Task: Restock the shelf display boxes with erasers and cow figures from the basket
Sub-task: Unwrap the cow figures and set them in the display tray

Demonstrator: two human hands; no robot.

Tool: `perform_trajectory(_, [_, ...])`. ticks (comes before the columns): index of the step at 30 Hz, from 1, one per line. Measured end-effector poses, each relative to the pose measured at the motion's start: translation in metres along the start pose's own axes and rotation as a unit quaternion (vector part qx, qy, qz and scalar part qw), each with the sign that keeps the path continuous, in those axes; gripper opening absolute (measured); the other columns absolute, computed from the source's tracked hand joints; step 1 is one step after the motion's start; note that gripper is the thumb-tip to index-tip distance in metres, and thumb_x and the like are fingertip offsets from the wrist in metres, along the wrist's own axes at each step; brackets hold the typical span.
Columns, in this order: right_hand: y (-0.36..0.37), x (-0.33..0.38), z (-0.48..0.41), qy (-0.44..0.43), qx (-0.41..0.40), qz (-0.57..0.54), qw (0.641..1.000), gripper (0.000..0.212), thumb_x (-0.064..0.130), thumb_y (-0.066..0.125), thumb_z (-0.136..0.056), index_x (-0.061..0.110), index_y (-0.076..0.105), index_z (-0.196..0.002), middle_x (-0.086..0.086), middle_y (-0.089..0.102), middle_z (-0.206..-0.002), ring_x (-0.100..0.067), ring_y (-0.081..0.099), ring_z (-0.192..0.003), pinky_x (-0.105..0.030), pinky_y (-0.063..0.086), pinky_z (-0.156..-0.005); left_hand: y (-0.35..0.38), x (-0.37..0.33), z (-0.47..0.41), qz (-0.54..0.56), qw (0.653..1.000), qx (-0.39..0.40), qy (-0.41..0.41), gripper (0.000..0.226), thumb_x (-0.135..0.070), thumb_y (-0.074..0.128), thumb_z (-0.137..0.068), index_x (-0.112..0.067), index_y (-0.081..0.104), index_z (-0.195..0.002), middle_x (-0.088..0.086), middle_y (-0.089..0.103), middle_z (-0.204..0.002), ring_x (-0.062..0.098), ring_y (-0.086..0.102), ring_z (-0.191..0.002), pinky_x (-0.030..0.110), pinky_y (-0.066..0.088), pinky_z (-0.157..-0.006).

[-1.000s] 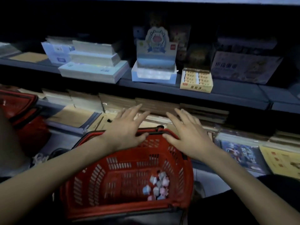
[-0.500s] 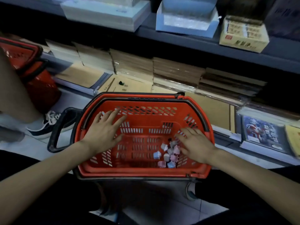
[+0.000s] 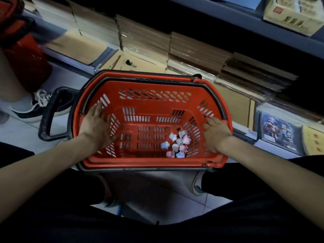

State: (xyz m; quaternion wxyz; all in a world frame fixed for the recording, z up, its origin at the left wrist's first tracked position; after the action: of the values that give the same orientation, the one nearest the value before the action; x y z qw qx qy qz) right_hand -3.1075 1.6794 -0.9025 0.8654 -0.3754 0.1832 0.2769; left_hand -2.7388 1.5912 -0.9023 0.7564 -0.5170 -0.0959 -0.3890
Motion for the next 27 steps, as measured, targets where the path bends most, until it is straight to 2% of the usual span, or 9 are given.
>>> perform_trajectory(2, [-0.003, 0.000, -0.003, 0.004, -0.004, 0.013, 1.000, 0.077, 0.062, 0.052, -0.091, 0.021, 0.038, -0.156, -0.002, 0.032, -0.163, -0.029, 0.013, -0.156, -0.044, 0.003, -0.126, 0.000, 0.002, -0.002, -0.001, 1.000, 0.000, -0.009, 0.102, -0.083, 0.005, -0.087, -0.015, 0.012, -0.164, 0.013, 0.016, -0.170, 0.040, -0.012, -0.156, 0.050, 0.000, -0.127])
perform_trajectory(4, [-0.011, 0.003, -0.003, 0.001, -0.033, 0.015, 0.999, 0.064, 0.054, 0.052, -0.094, 0.021, 0.048, -0.149, -0.005, 0.043, -0.155, -0.032, 0.025, -0.151, -0.045, 0.012, -0.124, -0.001, 0.002, -0.004, 0.004, 1.000, 0.000, -0.013, 0.104, -0.085, 0.005, -0.085, -0.018, 0.013, -0.164, 0.014, 0.017, -0.170, 0.043, -0.011, -0.156, 0.052, 0.000, -0.126])
perform_trajectory(6, [-0.020, 0.008, -0.004, -0.013, -0.085, 0.010, 0.996, 0.046, 0.043, 0.050, -0.096, 0.023, 0.060, -0.136, -0.006, 0.056, -0.139, -0.032, 0.041, -0.135, -0.044, 0.026, -0.114, -0.004, 0.000, -0.004, 0.024, 1.000, -0.003, -0.010, 0.104, -0.087, 0.007, -0.083, -0.022, 0.014, -0.164, 0.016, 0.018, -0.169, 0.045, -0.007, -0.155, 0.056, 0.002, -0.125])
perform_trajectory(8, [-0.029, 0.015, -0.015, -0.037, -0.119, -0.017, 0.992, 0.037, 0.035, 0.052, -0.095, 0.024, 0.062, -0.129, -0.005, 0.060, -0.130, -0.029, 0.048, -0.123, -0.042, 0.034, -0.102, -0.010, -0.003, -0.005, 0.053, 0.998, -0.024, 0.002, 0.100, -0.087, 0.011, -0.085, -0.025, 0.021, -0.162, 0.016, 0.026, -0.165, 0.045, 0.003, -0.155, 0.060, 0.006, -0.124])
perform_trajectory(11, [-0.036, 0.032, -0.053, -0.092, -0.092, -0.107, 0.986, 0.046, 0.028, 0.059, -0.092, 0.024, 0.057, -0.138, -0.006, 0.055, -0.136, -0.030, 0.049, -0.126, -0.039, 0.042, -0.098, -0.019, -0.007, -0.007, 0.090, 0.993, -0.063, 0.031, 0.089, -0.083, 0.017, -0.088, -0.027, 0.035, -0.155, 0.011, 0.042, -0.155, 0.038, 0.020, -0.152, 0.067, 0.011, -0.120])
perform_trajectory(15, [-0.026, 0.065, -0.109, -0.134, -0.018, -0.197, 0.971, 0.064, 0.028, 0.071, -0.086, 0.026, 0.047, -0.145, -0.012, 0.044, -0.143, -0.037, 0.046, -0.131, -0.040, 0.048, -0.096, -0.018, -0.013, -0.010, 0.120, 0.987, -0.085, 0.065, 0.078, -0.077, 0.025, -0.091, -0.027, 0.044, -0.148, 0.009, 0.051, -0.144, 0.035, 0.033, -0.144, 0.066, 0.014, -0.120])
perform_trajectory(17, [-0.010, 0.078, -0.133, -0.146, 0.019, -0.170, 0.974, 0.080, 0.025, 0.074, -0.081, 0.032, 0.037, -0.151, -0.015, 0.037, -0.148, -0.040, 0.044, -0.131, -0.040, 0.047, -0.085, -0.016, -0.015, -0.012, 0.134, 0.984, -0.096, 0.074, 0.075, -0.074, 0.028, -0.092, -0.027, 0.046, -0.147, 0.008, 0.053, -0.141, 0.034, 0.037, -0.142, 0.065, 0.015, -0.120])
perform_trajectory(20, [0.007, 0.089, -0.155, -0.164, 0.033, -0.126, 0.978, 0.092, 0.022, 0.073, -0.080, 0.036, 0.025, -0.157, -0.020, 0.021, -0.161, -0.043, 0.034, -0.141, -0.045, 0.048, -0.093, -0.012, -0.018, -0.013, 0.154, 0.979, -0.105, 0.088, 0.074, -0.074, 0.030, -0.091, -0.029, 0.045, -0.149, 0.007, 0.054, -0.141, 0.033, 0.038, -0.140, 0.065, 0.015, -0.120])
perform_trajectory(27, [0.016, 0.097, -0.176, -0.224, -0.007, -0.054, 0.973, 0.086, 0.001, 0.058, -0.088, 0.036, 0.023, -0.158, -0.020, 0.010, -0.166, -0.046, 0.025, -0.145, -0.049, 0.049, -0.099, -0.008, -0.018, -0.012, 0.173, 0.976, -0.089, 0.101, 0.073, -0.071, 0.030, -0.093, -0.029, 0.042, -0.151, 0.008, 0.048, -0.149, 0.033, 0.033, -0.146, 0.064, 0.011, -0.122])
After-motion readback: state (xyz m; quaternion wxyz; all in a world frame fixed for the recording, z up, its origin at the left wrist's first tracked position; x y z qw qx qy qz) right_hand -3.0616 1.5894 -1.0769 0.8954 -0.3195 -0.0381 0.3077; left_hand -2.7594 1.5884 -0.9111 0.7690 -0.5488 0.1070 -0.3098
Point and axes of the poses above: each hand's wrist, its own z-axis away from the middle knuckle, its own y-axis out of the palm, x = y × z, the point moved 4 cm from there along -z, towards the middle knuckle
